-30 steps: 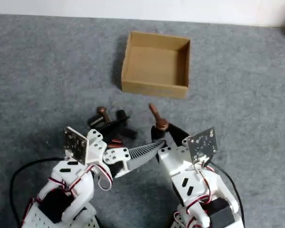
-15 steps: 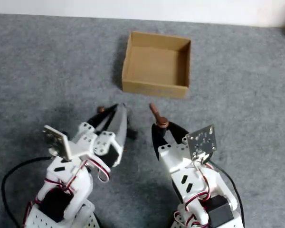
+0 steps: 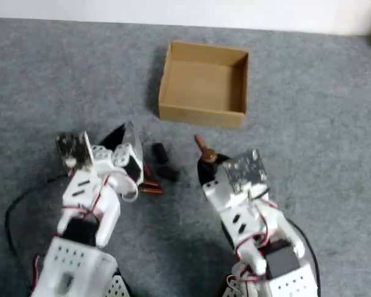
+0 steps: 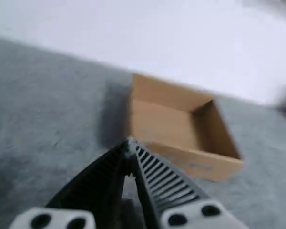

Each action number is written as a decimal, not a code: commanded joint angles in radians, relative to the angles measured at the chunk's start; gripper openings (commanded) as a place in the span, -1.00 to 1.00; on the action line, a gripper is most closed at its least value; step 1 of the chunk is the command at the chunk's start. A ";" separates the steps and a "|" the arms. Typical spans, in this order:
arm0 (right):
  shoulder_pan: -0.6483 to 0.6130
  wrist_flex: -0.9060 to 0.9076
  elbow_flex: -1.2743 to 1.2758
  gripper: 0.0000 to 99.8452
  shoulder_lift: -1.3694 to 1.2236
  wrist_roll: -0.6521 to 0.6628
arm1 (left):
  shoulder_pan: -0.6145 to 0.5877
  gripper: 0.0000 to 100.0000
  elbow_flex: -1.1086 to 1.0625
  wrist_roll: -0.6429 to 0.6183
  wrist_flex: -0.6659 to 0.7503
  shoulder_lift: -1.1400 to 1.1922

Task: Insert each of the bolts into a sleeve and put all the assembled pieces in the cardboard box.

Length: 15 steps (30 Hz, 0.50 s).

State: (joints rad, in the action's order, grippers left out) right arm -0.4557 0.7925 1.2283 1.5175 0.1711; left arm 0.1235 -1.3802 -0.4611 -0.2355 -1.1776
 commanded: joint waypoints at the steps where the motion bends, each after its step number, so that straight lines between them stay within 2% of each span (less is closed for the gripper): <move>1: 0.097 -0.076 -0.366 -0.99 -0.473 0.043 | -0.051 -0.99 0.157 -0.008 0.081 0.366; 5: 0.177 -0.076 -0.754 -0.99 -0.906 0.041 | -0.108 -0.99 0.255 -0.008 0.195 0.670; 8: 0.246 -0.073 -1.050 -0.99 -1.218 0.043 | -0.139 -0.99 0.291 -0.008 0.296 0.800; 12: 0.309 0.016 -1.454 -0.99 -1.618 0.120 | -0.143 -0.99 0.292 -0.008 0.354 0.842; 15: 0.337 0.110 -1.735 -0.99 -1.894 0.121 | -0.145 -0.99 0.292 -0.008 0.354 0.842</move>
State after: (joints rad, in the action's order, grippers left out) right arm -0.1626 0.8063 -0.0683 -0.0230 0.2647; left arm -0.0100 -1.1362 -0.4611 0.0882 -0.3368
